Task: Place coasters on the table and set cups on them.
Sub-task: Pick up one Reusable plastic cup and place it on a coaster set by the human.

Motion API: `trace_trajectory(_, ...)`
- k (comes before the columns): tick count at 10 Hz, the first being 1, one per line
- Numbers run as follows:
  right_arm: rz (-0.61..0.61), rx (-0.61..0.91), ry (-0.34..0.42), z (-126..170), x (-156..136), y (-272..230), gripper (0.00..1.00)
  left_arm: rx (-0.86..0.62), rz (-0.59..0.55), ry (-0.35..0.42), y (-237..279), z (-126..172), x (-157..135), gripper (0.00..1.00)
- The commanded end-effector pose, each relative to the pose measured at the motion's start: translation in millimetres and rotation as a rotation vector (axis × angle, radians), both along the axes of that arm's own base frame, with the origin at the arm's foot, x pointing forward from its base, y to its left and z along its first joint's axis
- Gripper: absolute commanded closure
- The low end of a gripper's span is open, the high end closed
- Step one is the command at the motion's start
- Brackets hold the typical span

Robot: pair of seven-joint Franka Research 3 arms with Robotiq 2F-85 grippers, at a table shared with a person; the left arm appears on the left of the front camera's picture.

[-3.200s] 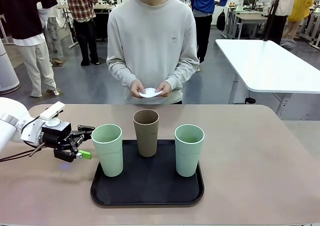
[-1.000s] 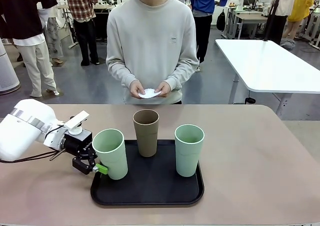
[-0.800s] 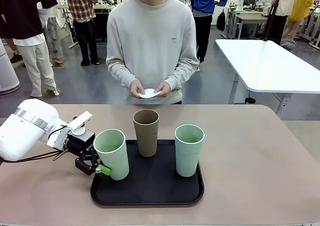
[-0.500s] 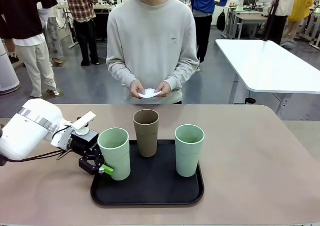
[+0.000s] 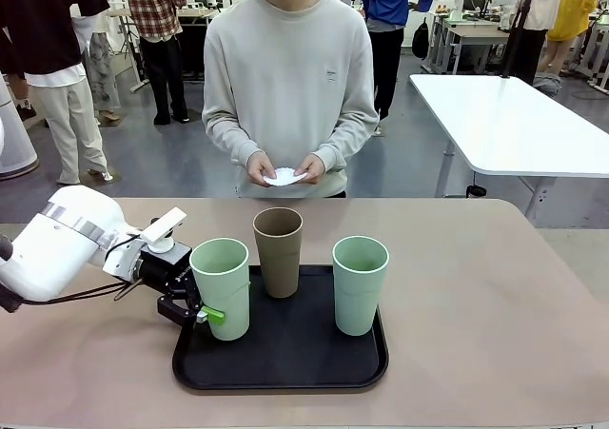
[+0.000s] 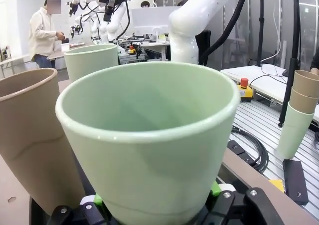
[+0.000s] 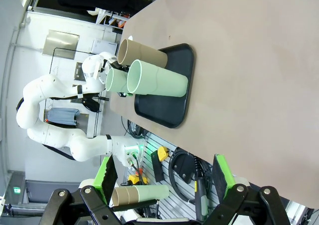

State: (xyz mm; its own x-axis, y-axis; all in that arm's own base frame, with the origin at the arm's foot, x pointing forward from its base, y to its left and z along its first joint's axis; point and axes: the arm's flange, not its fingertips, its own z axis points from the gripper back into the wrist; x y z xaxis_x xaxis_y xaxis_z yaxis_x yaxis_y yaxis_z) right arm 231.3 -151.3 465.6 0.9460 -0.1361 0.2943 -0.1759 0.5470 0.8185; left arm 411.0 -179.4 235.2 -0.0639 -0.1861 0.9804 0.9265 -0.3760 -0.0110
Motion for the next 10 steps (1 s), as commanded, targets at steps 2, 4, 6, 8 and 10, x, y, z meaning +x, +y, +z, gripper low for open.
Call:
trace_trajectory(2,0.002,0.005,-0.001,-0.6,-0.1,-0.6,0.0,0.083,0.098,-0.039,6.6,23.3,-26.9,1.0)
trace_trajectory(4,0.002,0.005,-0.001,-0.6,-0.1,-0.6,0.0,0.139,0.241,-0.059,20.3,82.2,-44.7,1.0)
trace_trajectory(6,0.002,0.005,-0.001,-0.6,-0.1,-0.6,0.0,0.13,0.322,-0.046,34.5,149.8,-50.7,1.0)
trace_trajectory(8,0.002,0.005,-0.001,-0.6,-0.1,-0.6,0.0,0.093,0.35,-0.009,45.8,194.0,-42.6,1.0)
trace_trajectory(10,0.002,0.005,-0.001,-0.6,-0.1,-0.6,0.0,0.08,0.381,-0.001,52.3,216.6,-36.3,1.0)
